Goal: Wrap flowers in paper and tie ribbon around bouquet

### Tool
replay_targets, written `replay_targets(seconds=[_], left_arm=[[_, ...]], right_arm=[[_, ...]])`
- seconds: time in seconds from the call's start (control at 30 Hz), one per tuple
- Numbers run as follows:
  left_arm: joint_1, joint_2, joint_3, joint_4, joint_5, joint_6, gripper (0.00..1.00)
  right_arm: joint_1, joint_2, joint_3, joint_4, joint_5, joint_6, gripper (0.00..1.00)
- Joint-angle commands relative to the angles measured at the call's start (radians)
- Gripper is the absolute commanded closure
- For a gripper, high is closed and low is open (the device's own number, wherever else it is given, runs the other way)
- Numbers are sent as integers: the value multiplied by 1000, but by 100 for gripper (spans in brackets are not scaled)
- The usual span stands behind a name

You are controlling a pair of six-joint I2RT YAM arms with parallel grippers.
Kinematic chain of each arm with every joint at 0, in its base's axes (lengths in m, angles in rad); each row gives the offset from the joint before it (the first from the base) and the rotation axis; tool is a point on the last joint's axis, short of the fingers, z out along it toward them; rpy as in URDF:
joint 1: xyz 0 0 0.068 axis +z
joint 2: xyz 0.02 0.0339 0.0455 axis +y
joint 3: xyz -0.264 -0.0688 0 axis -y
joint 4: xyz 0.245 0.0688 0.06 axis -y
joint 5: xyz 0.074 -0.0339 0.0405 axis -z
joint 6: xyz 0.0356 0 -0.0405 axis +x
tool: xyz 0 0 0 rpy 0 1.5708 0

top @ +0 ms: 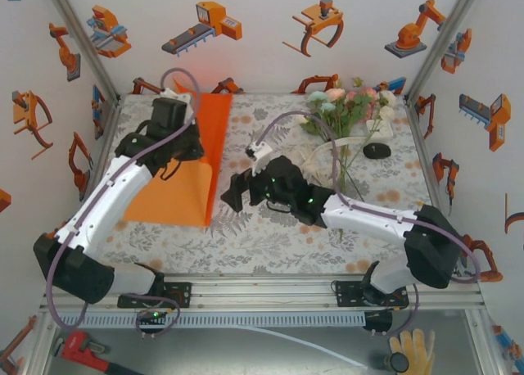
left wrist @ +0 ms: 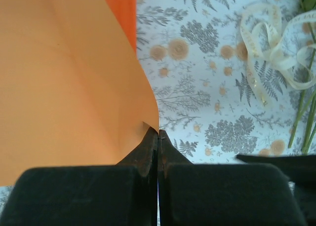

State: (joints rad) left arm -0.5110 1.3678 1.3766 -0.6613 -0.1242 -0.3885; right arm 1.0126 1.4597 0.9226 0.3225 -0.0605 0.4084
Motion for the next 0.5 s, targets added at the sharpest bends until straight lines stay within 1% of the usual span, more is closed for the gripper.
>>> replay_targets(seconds=[0.0, 0.1, 0.13, 0.17, 0.23, 0.27, 0.3, 0.37, 0.47], left_arm=[[-39, 36, 16, 3, -46, -49, 100], [-51, 46, 14, 32, -12, -62, 100], [-51, 49, 15, 39, -3, -62, 100], [-53, 50, 16, 43, 5, -60, 100], [-54, 48, 15, 43, 18, -47, 100], [-54, 45, 13, 44, 25, -40, 100], [-54, 42, 8, 44, 32, -32, 100], [-55, 33, 0, 47, 41, -17, 100], [-55, 19, -12, 55, 61, 5, 100]], right_arm=[[40, 65, -10, 244, 98, -67, 11], [43, 176, 34, 347, 143, -123, 14], [44, 230, 75, 363, 173, -138, 19], [44, 262, 105, 364, 196, -148, 27], [44, 308, 144, 378, 262, -141, 49], [43, 324, 153, 385, 291, -131, 58], [43, 337, 158, 390, 321, -122, 62], [42, 354, 166, 400, 349, -123, 67], [42, 370, 168, 410, 343, -106, 81]])
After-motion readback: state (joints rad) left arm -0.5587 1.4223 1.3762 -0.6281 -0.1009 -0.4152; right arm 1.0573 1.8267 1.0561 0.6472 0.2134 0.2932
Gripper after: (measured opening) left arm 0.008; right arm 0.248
